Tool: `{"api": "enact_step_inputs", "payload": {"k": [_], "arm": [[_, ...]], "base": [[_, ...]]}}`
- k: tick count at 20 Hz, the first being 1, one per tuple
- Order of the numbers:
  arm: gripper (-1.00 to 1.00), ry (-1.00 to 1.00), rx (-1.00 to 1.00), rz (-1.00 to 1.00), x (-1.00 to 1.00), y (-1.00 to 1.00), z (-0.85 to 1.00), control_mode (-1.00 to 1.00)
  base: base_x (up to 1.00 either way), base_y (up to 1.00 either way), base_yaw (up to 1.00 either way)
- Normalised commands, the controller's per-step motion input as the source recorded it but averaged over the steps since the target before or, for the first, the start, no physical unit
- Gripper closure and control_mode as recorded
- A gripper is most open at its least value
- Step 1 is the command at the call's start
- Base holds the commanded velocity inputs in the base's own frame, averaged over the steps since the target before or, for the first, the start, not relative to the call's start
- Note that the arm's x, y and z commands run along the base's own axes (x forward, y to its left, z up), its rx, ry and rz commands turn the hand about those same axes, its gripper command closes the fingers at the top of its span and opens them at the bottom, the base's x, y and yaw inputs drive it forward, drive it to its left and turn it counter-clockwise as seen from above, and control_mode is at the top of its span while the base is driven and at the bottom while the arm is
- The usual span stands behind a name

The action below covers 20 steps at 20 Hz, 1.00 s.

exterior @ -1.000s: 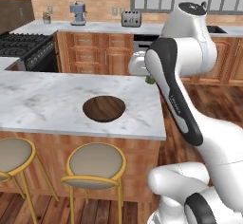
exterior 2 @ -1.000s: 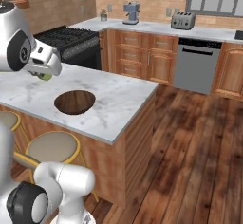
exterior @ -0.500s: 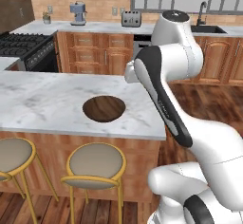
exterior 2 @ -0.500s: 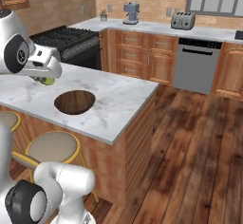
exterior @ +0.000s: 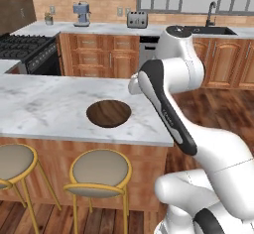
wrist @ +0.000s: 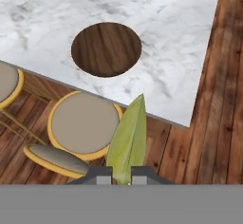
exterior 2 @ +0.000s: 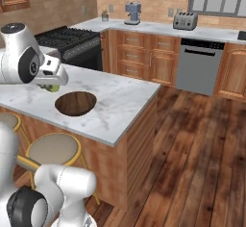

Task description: There is a bowl on the dining counter. Grab a lemon wedge from the fridge and place it in the bowl. Then get the liquor bottle and glass cup from the cabinet and place them next to the bowl.

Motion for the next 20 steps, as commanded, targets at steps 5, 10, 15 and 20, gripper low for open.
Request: {"api": "enact_step_inputs", "payload": {"k": [5,10,15,20], "arm": [[1.00,0.12,0.00,0.01,0.55,0.01,-0.20,-1.00],[1.00,0.13,0.00,0.02,0.53,0.03,-0.31,-1.00],[1.00,0.11,0.00,0.03,0.47,0.09,-0.35,-1.00],[1.00,0.06,-0.01,0.02,0.33,0.23,-0.33,-1.00]], "base": [[0.00,0.00,0.00],[0.00,0.00,0.00],[0.00,0.00,0.00],[0.00,0.00,0.00]]}}
